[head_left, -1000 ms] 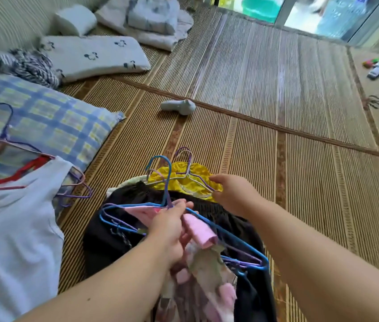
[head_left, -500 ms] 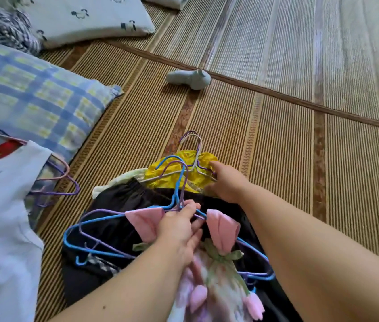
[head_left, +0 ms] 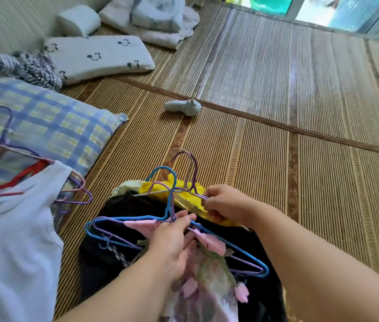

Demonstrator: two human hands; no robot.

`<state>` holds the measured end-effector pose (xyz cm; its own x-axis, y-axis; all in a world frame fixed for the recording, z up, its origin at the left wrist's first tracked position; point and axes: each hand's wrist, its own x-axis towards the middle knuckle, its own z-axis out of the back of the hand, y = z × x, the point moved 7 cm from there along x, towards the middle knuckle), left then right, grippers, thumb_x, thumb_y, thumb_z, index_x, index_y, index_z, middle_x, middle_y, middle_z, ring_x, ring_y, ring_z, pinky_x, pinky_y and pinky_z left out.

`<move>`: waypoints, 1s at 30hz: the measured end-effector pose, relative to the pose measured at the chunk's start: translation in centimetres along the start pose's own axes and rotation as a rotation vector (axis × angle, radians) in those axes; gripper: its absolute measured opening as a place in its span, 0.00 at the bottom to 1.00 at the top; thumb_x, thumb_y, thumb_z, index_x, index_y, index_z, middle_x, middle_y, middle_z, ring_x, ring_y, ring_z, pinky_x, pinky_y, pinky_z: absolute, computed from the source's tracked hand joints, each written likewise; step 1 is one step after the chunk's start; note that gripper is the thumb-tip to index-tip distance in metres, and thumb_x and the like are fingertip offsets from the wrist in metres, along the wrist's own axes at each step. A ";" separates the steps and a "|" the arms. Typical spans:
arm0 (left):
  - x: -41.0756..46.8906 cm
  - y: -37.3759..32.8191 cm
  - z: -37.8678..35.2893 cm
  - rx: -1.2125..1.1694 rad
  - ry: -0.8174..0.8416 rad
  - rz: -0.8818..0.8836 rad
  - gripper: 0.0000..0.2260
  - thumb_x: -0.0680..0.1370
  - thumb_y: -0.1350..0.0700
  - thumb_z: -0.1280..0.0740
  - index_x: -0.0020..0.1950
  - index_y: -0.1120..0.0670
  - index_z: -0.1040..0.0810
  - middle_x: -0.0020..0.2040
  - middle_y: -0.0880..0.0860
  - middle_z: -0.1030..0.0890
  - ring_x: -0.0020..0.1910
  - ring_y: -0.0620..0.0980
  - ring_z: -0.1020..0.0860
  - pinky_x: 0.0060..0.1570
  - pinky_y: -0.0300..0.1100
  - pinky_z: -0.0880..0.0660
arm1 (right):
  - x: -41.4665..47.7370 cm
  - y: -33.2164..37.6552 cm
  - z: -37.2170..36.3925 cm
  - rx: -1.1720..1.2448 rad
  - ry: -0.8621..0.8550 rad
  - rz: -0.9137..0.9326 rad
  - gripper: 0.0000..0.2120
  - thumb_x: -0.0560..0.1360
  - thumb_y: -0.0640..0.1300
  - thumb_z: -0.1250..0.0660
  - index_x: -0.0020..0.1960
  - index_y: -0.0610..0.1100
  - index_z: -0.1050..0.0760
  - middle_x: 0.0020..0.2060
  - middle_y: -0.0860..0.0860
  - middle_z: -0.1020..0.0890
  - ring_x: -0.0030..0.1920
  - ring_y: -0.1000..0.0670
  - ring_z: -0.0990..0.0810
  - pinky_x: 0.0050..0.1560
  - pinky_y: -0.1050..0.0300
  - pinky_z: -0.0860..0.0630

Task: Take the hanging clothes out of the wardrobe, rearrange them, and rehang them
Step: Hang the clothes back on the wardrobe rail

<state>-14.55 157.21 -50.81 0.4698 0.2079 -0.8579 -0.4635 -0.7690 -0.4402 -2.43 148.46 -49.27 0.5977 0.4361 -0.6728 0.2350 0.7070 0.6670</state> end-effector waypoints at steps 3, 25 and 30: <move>-4.6 -0.7 -0.5 -0.047 0.030 -0.041 0.08 0.79 0.65 0.40 0.44 0.54 0.25 0.29 0.53 0.18 0.22 0.49 0.23 0.21 0.37 0.27 | -4.9 2.2 -0.9 0.048 0.104 0.031 0.06 0.75 0.46 0.33 0.40 0.48 0.23 0.27 0.53 0.25 0.28 0.54 0.29 0.30 0.61 0.32; -45.7 -7.1 6.3 0.017 0.104 -0.546 0.09 0.74 0.65 0.33 0.37 0.57 0.17 0.31 0.53 0.19 0.28 0.46 0.22 0.27 0.35 0.30 | -44.2 22.5 -6.2 0.000 0.179 0.451 0.05 0.73 0.36 0.32 0.44 0.45 0.23 0.33 0.49 0.21 0.32 0.53 0.24 0.34 0.59 0.27; -54.9 -6.4 8.9 -0.036 0.092 -0.684 0.11 0.74 0.67 0.32 0.33 0.57 0.17 0.34 0.55 0.18 0.31 0.49 0.20 0.37 0.41 0.28 | -52.5 24.3 -9.2 0.022 0.202 0.501 0.08 0.73 0.37 0.31 0.49 0.33 0.22 0.36 0.41 0.19 0.33 0.46 0.21 0.47 0.44 0.22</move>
<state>-44.08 156.04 -3.26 0.7100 0.6027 -0.3642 -0.0159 -0.5033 -0.8640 -35.17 147.83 -0.69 0.4815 0.8169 -0.3175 -0.0236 0.3742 0.9270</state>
